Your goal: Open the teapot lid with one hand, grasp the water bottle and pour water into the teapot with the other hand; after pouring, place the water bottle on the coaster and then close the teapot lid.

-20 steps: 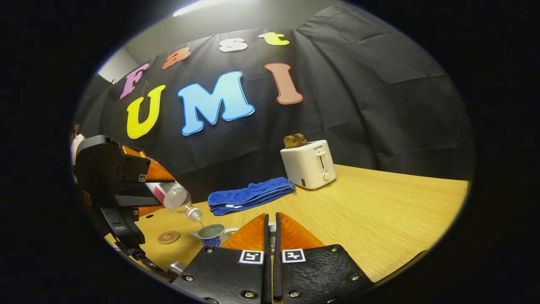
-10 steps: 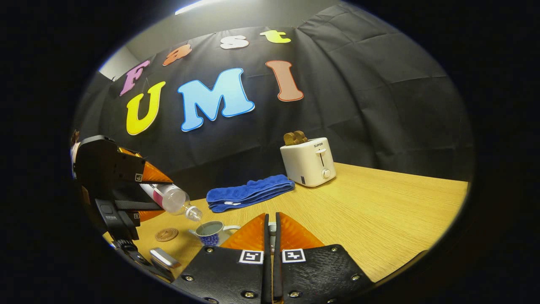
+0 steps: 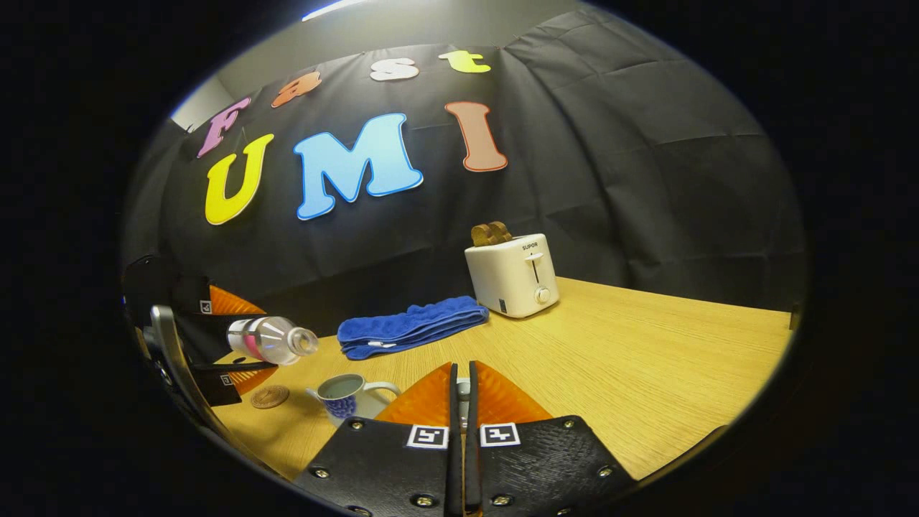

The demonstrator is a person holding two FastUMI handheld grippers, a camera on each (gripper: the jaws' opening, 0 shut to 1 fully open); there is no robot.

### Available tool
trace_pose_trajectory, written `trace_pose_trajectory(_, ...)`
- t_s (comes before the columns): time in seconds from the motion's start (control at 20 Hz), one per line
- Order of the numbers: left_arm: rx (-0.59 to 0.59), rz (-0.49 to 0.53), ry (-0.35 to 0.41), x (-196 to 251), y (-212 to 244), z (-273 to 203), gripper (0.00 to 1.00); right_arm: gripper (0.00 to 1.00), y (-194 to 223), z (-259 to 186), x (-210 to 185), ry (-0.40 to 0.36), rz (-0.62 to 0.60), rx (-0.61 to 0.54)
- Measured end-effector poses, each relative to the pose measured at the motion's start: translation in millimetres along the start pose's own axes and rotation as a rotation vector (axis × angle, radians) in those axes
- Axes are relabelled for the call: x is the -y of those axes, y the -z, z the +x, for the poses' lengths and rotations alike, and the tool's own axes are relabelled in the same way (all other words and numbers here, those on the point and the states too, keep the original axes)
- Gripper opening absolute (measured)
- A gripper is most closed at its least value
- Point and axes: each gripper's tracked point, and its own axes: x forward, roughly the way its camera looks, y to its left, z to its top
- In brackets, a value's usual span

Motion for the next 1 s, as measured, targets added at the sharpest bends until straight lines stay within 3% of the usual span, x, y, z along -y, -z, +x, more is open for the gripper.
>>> trace_pose_trajectory(0.25, 0.039, -0.314, -0.137, -22.2, 19.4, -13.9, 0.86, 0.02, 1.6, 1.5, 0.4, 0.009, -0.018, -0.006)
trace_pose_trajectory(0.6, 0.079, -0.91, -0.262, -17.7, 62.4, -13.6, 0.86, 0.02, 8.3, 3.0, 2.4, 0.025, -0.049, -0.025)
trace_pose_trajectory(0.85, 0.072, -1.313, -0.217, 18.7, 87.0, 5.4, 0.87, 0.02, 6.2, 2.1, -2.9, 0.024, -0.104, -0.01)
trace_pose_trajectory(0.9, 0.064, -1.36, -0.229, 22.5, 93.9, 8.4, 0.79, 0.02, 6.6, 2.1, -3.0, 0.022, -0.105, -0.009)
trace_pose_trajectory(0.95, 0.08, -1.4, -0.252, 15.7, 97.5, 7.1, 0.86, 0.02, 6.5, 2.2, -3.3, 0.022, -0.106, -0.008)
trace_pose_trajectory(1.0, 0.071, -1.425, -0.253, 19.8, 101.1, 9.8, 0.85, 0.02, 6.8, 2.4, -3.5, 0.022, -0.108, -0.008)
